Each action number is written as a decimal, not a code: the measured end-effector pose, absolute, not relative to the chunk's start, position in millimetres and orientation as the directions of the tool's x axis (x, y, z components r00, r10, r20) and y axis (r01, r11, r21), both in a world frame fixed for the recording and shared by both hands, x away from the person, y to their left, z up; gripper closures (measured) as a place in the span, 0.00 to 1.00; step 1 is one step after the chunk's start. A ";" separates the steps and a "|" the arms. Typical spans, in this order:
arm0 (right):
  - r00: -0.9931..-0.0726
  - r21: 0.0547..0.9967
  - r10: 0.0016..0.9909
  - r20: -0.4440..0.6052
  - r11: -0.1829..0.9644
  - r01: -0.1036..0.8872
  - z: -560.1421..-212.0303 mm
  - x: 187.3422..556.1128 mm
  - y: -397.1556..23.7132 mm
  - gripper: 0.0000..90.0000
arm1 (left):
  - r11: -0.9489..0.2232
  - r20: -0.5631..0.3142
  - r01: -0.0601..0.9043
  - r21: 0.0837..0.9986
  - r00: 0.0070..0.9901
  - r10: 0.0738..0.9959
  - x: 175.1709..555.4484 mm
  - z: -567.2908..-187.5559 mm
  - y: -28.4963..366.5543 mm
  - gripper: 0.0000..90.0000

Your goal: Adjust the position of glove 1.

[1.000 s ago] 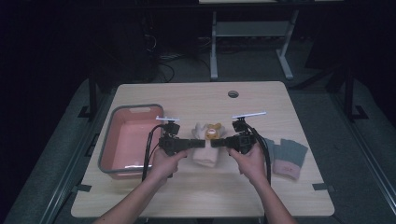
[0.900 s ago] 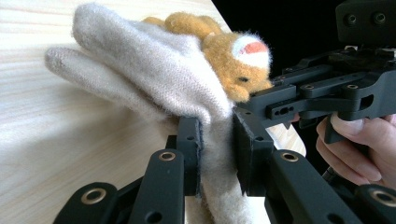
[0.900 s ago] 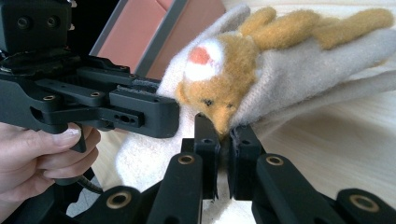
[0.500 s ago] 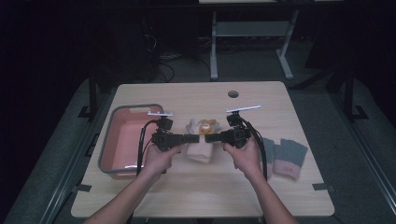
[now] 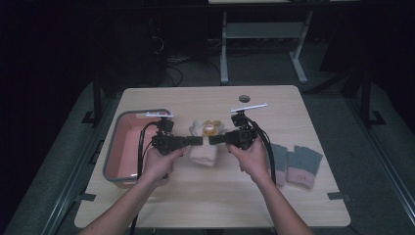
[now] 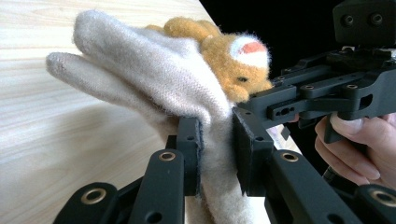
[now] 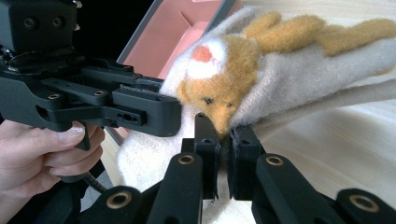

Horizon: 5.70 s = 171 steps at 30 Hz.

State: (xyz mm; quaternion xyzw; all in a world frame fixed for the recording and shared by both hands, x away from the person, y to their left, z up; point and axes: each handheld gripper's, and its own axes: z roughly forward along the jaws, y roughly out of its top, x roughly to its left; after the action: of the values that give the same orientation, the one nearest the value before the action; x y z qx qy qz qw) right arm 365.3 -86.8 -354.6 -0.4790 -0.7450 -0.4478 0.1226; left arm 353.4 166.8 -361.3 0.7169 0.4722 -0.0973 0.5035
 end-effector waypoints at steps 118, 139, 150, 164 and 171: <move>-0.619 0.477 0.487 0.616 0.395 0.785 -366.4 413.8 111.1 0.93 | 0.083 -0.565 0.821 0.565 0.311 0.764 340.1 -373.3 333.9 0.85; -0.621 0.405 0.565 0.543 0.472 0.783 -396.6 413.4 125.7 0.78 | -0.076 -0.422 0.880 0.469 0.299 0.856 350.0 -399.5 326.9 0.83; -0.635 0.422 0.580 0.510 0.475 0.772 -387.7 410.6 115.3 0.74 | -0.140 -0.342 0.895 0.425 0.301 0.890 352.1 -401.2 319.5 0.77; -0.638 0.467 0.569 0.519 0.437 0.769 -372.0 404.8 86.4 0.73 | -0.095 -0.280 0.863 0.496 0.263 0.923 351.5 -381.4 325.6 0.71; -0.642 0.486 0.559 0.525 0.422 0.765 -365.1 400.0 76.5 0.73 | -0.185 -0.235 0.874 0.450 0.316 0.919 360.6 -389.8 306.3 0.81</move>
State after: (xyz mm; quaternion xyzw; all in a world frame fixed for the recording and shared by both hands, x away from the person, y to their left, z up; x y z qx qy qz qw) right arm 400.0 76.5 -365.1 -0.3983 -0.8312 -0.3608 0.1427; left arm 360.6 306.3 -389.8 0.7685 0.5833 0.0440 0.2595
